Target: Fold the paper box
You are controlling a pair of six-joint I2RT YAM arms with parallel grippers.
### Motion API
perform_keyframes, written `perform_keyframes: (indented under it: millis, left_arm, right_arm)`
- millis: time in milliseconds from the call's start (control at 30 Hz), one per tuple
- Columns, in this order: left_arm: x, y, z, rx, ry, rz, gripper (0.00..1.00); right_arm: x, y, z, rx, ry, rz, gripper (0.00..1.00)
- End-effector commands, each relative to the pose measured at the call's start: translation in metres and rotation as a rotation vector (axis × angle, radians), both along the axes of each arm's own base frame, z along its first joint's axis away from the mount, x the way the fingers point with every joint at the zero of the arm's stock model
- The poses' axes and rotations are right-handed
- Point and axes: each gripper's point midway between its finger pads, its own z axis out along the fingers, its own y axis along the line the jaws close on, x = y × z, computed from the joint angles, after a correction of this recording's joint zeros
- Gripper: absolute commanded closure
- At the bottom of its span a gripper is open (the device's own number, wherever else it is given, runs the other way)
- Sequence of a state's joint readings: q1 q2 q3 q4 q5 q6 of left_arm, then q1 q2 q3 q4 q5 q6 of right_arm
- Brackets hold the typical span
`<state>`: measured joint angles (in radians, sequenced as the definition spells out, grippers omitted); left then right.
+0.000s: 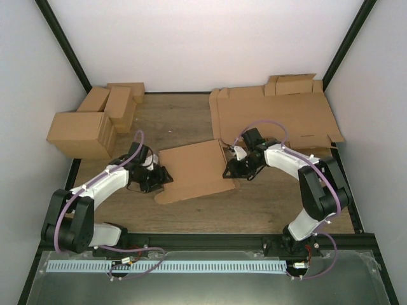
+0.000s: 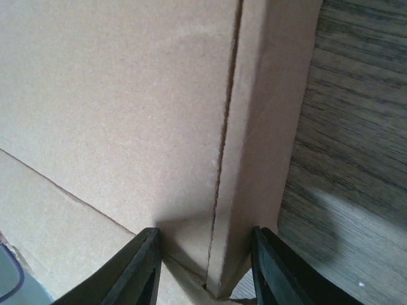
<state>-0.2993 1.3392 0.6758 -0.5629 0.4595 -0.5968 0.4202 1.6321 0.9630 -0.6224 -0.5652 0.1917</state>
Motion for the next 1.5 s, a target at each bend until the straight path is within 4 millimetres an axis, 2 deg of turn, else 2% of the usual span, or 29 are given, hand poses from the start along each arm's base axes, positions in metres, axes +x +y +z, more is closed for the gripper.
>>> perform_keyframes:
  millis: [0,133,267,367,467,600,633,700,833,933,1067,1267,1467]
  left_arm:
    - [0.012,-0.012,0.012,-0.070,-0.079,-0.022,0.40]
    - [0.009,-0.021,0.036,-0.158,-0.115,-0.019,0.47]
    - [-0.004,-0.028,0.065,-0.256,-0.070,0.028,0.46]
    - [-0.021,-0.022,0.077,-0.250,0.008,0.090,0.36]
    - [-0.040,-0.029,0.090,-0.362,0.108,0.153,0.27]
    - [-0.039,-0.031,0.132,-0.490,0.074,0.256,0.13]
    - [-0.039,-0.031,0.140,-0.516,0.067,0.272,0.10]
    - [-0.039,-0.032,0.152,-0.561,0.067,0.293,0.09]
    - [-0.040,-0.033,0.163,-0.596,0.073,0.313,0.09]
    - [-0.039,-0.036,0.168,-0.624,0.102,0.328,0.09]
    - [-0.030,-0.037,0.169,-0.660,0.137,0.385,0.07]
    - [-0.008,-0.033,0.176,-0.735,0.215,0.569,0.10]
    - [0.009,-0.032,0.160,-0.736,0.284,0.674,0.12]
  right_arm:
    - [0.001,0.014,0.016,0.103,-0.078,0.054,0.61]
    - [-0.012,0.027,0.041,0.226,-0.057,0.092,0.60]
    - [-0.029,0.034,0.065,0.295,0.032,0.081,0.54]
    - [-0.043,0.030,0.076,0.291,0.133,0.044,0.49]
    - [-0.061,0.028,0.089,0.309,0.247,0.002,0.42]
    - [-0.075,0.028,0.113,0.366,0.307,-0.051,0.34]
    - [-0.076,0.027,0.119,0.374,0.311,-0.068,0.29]
    - [-0.078,0.027,0.134,0.401,0.313,-0.088,0.24]
    - [-0.076,0.027,0.160,0.454,0.311,-0.134,0.20]
    - [-0.071,0.023,0.169,0.465,0.336,-0.181,0.18]
    - [-0.056,0.013,0.173,0.455,0.371,-0.285,0.15]
    - [-0.031,0.001,0.180,0.434,0.432,-0.492,0.17]
    - [-0.009,0.004,0.174,0.423,0.489,-0.603,0.22]
